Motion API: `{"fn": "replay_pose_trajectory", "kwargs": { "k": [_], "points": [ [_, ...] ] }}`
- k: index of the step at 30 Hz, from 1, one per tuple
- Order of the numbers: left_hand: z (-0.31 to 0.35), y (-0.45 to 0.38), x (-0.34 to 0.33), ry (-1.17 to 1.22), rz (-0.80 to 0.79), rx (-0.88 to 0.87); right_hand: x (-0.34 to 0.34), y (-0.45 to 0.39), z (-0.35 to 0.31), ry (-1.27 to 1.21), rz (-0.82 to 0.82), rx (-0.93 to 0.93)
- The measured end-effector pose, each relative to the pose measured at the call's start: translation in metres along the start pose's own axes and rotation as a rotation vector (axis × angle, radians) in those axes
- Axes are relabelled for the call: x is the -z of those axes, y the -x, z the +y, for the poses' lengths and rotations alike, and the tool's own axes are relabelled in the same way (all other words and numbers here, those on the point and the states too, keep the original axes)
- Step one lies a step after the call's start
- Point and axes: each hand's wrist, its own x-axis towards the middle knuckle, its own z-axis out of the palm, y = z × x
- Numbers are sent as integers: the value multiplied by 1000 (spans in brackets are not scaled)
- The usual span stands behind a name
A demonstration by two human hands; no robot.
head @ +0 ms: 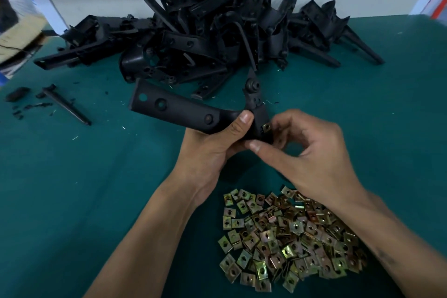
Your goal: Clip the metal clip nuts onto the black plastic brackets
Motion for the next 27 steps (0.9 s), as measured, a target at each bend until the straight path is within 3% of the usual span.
{"fn": "replay_pose_trajectory", "kwargs": {
  "k": [6, 14, 17, 20, 24, 27],
  "points": [
    [-2, 0, 1, -6, 2, -9, 1, 0, 5, 292, 79, 207],
    [-5, 1, 0, -34, -25, 11, -1, 0, 0, 346, 65, 269],
    [-4, 2, -1, -47, -69, 42, 14, -2, 1, 158, -95, 183],
    [-4, 3, -2, -68, -106, 64, 37, -3, 4, 12, -312, -48],
    [-2, 3, -1, -37, -110, 93, 59, -2, 4, 42, -622, -242],
    [-2, 2, 0, -35, -39, 103, 57, -2, 1, 118, -692, -272]
  ]
}}
